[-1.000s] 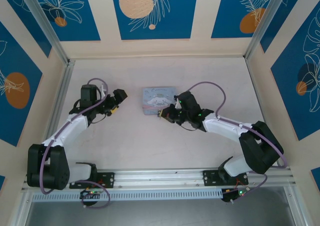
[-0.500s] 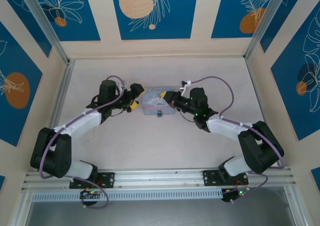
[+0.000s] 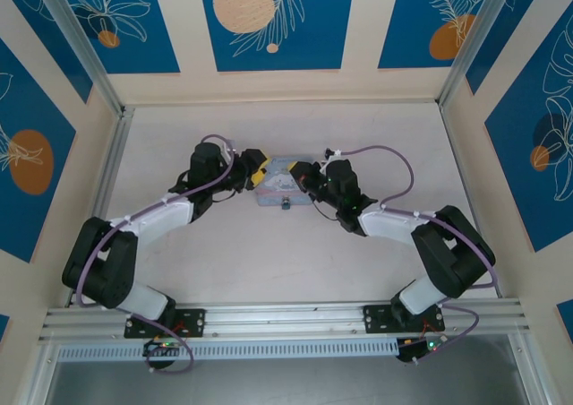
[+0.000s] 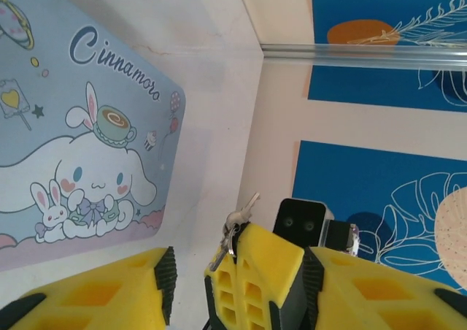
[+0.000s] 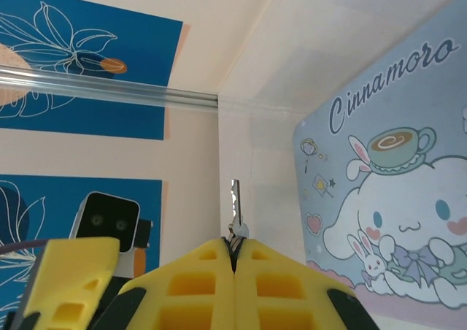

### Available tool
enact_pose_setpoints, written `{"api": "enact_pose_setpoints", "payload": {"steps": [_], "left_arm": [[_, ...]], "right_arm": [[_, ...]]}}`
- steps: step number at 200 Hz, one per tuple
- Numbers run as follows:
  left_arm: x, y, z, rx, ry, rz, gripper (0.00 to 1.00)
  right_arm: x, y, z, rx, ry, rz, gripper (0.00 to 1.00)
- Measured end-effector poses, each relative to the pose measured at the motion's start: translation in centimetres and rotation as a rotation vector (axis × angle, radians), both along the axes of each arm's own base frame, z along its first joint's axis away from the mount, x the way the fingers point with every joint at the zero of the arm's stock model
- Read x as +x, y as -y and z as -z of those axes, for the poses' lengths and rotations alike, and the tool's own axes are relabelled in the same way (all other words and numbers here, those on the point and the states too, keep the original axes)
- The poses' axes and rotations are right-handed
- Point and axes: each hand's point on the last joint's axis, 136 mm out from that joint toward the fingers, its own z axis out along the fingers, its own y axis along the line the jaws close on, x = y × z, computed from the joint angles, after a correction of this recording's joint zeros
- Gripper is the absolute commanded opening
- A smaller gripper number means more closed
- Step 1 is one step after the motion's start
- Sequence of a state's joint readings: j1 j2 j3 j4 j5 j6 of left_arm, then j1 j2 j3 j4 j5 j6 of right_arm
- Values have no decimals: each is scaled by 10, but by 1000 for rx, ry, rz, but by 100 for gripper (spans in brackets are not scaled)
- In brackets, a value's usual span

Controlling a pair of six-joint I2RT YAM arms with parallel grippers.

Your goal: Unlock the padlock with the key

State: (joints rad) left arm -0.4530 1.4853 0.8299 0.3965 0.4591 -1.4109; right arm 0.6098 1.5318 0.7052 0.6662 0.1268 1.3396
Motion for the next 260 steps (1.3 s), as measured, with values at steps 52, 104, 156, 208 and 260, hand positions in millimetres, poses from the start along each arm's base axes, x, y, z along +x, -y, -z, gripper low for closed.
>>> {"api": "enact_pose_setpoints", "payload": {"steps": [52, 104, 156, 208, 260], "left_arm": [[-4, 16, 1, -27, -2, 27, 46], [-9, 30, 12, -33, -28, 53, 40], [-8, 37, 9, -40, -22, 54, 32], [-7, 40, 7, -49, -22, 50, 22], [-4, 40, 13, -43, -30, 40, 0]], "right_arm": [[6, -1, -5, 35, -2, 24, 0], [8, -2, -1, 49, -21, 33, 0], [8, -4, -6, 74, -17, 35, 0], [9, -4, -5, 87, -23, 38, 0], [10, -3, -5, 97, -26, 49, 0]]}}
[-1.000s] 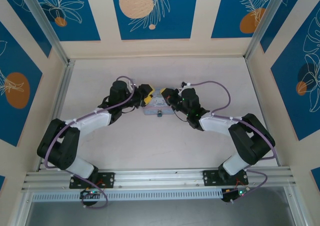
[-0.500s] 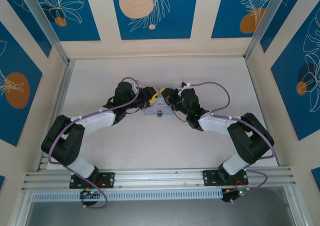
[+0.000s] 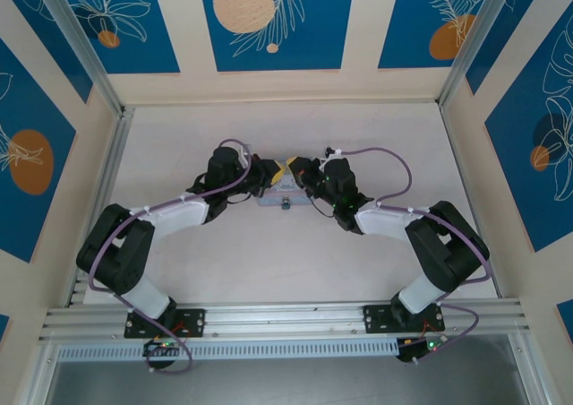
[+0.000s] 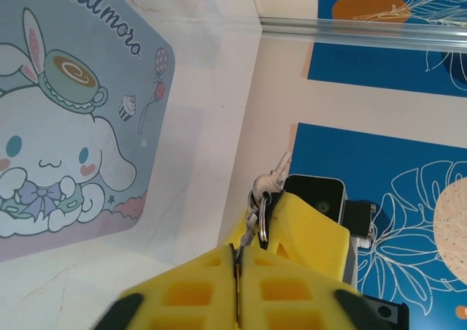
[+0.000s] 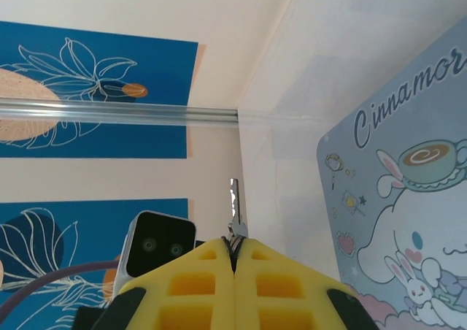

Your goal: Unlock the padlock with the key

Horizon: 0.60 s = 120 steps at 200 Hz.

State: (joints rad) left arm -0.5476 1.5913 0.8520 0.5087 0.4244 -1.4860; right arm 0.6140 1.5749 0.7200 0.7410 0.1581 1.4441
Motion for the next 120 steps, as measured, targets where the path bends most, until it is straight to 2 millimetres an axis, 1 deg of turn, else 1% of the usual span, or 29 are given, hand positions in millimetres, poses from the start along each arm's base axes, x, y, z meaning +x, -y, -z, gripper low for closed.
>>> {"api": "enact_pose_setpoints", "payload": {"steps": [24, 27, 36, 46, 51, 58, 65, 78, 89, 106, 120], "left_arm": [[1, 1, -1, 0, 4, 1, 0], [1, 1, -1, 1, 5, 1, 0], [1, 1, -1, 2, 7, 2, 0], [1, 1, -1, 11, 23, 8, 0], [1, 1, -1, 16, 29, 10, 0], [1, 1, -2, 26, 44, 16, 0], [1, 1, -2, 41, 62, 22, 0], [2, 1, -2, 80, 99, 41, 0], [3, 1, -3, 120, 134, 67, 0], [4, 1, -7, 190, 205, 115, 0], [4, 3, -15, 242, 275, 170, 0]], "right_arm": [[1, 1, 0, 3, -2, 5, 0], [1, 1, 0, 3, -2, 6, 1], [1, 1, 0, 5, -4, 7, 12], [1, 4, 1, 8, -10, 14, 32], [1, 7, 3, 4, -13, 16, 40], [-1, 10, 4, 4, -22, 18, 48], [-4, 16, 5, -2, -32, 26, 53], [-7, 30, 3, -14, -37, 44, 57], [-10, 44, -4, -26, -35, 61, 58], [-15, 63, -23, -47, -8, 80, 58], [-19, 76, -36, -79, 14, 82, 59]]}}
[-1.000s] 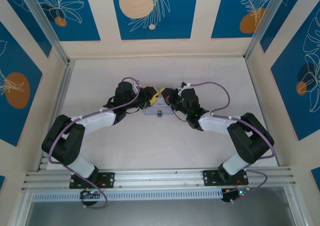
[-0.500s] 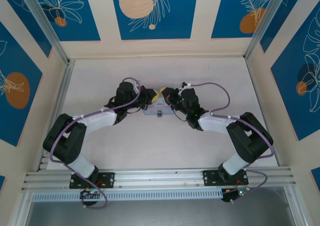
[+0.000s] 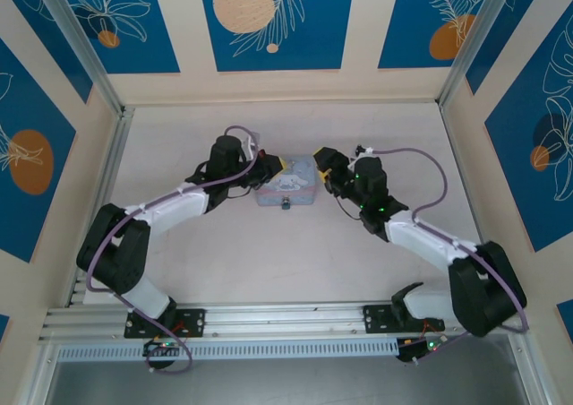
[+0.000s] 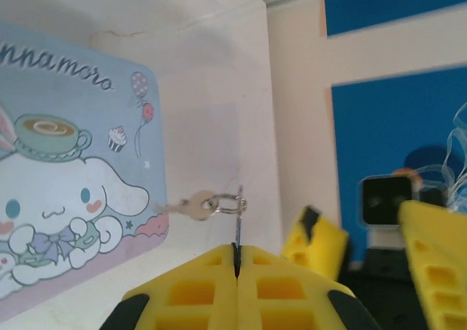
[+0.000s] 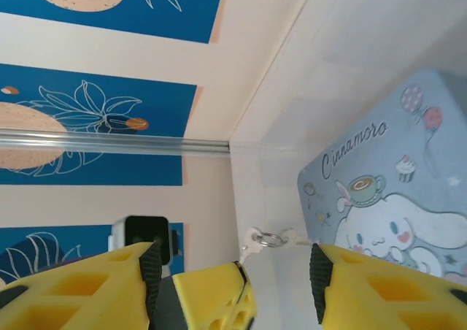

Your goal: Unlock the padlock with the key

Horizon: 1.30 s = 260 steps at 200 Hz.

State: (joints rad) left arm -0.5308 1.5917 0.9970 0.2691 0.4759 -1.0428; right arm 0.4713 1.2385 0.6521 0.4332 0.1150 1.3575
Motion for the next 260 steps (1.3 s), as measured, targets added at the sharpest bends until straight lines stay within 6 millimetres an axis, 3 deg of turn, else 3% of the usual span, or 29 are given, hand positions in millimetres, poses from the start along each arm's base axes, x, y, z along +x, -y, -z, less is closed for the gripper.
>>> {"api": "enact_pose_setpoints", "payload": {"steps": [37, 82, 149, 198, 260], "left_arm": [[-5, 7, -29, 105, 185, 176, 0], [-15, 4, -42, 104, 282, 359, 0], [-22, 7, -23, 72, 219, 482, 0], [-21, 9, -27, 47, 209, 478, 0], [-19, 10, -30, 35, 208, 469, 0]], "right_arm": [[-3, 12, -20, -132, 44, -95, 58], [-7, 3, -38, -208, 160, -326, 52], [-7, -17, -22, -166, 190, -559, 46], [-5, -38, -9, -152, 185, -629, 43], [-8, -54, 4, -144, 164, -671, 31]]}}
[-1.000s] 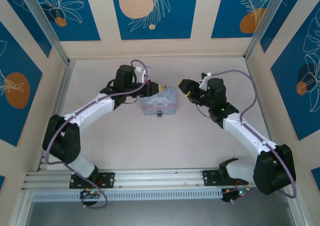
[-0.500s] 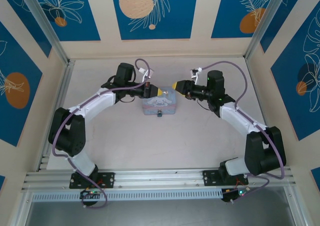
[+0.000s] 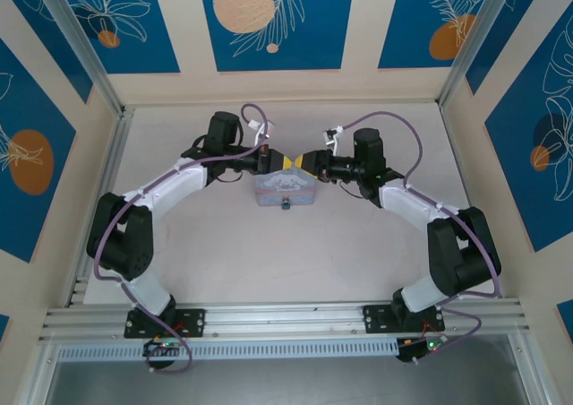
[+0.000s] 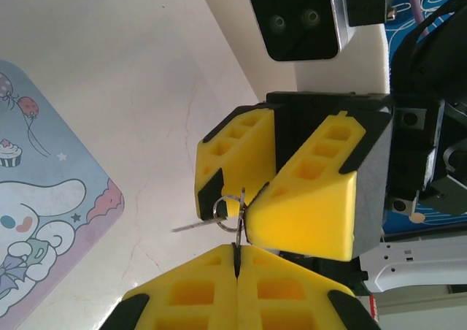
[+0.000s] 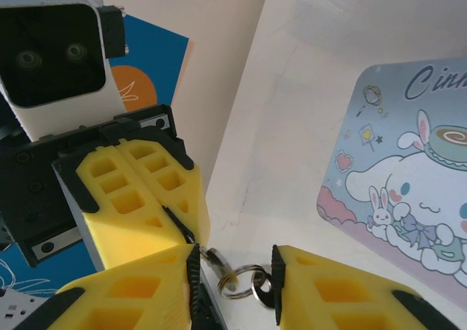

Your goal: Unlock the padlock with the key

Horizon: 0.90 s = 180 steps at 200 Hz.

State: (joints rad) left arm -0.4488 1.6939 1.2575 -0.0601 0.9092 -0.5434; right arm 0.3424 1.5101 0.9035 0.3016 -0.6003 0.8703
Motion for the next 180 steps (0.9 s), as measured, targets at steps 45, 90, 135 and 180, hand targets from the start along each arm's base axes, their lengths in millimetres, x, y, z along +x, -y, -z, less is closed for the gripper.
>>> {"api": "enact_pose_setpoints", "payload": {"steps": [45, 90, 135, 180], "left_arm": [[0, 0, 1, 1, -2, -1, 0], [3, 0, 5, 6, -20, -12, 23], [23, -13, 17, 18, -136, -171, 58], [38, -29, 30, -12, -406, -359, 61]], "right_arm": [[1, -2, -5, 14, 15, -3, 14], [0, -1, -5, 16, 19, -4, 0], [-10, -1, -5, -83, 64, 52, 0], [-30, -19, -15, -337, 292, 121, 0]]}}
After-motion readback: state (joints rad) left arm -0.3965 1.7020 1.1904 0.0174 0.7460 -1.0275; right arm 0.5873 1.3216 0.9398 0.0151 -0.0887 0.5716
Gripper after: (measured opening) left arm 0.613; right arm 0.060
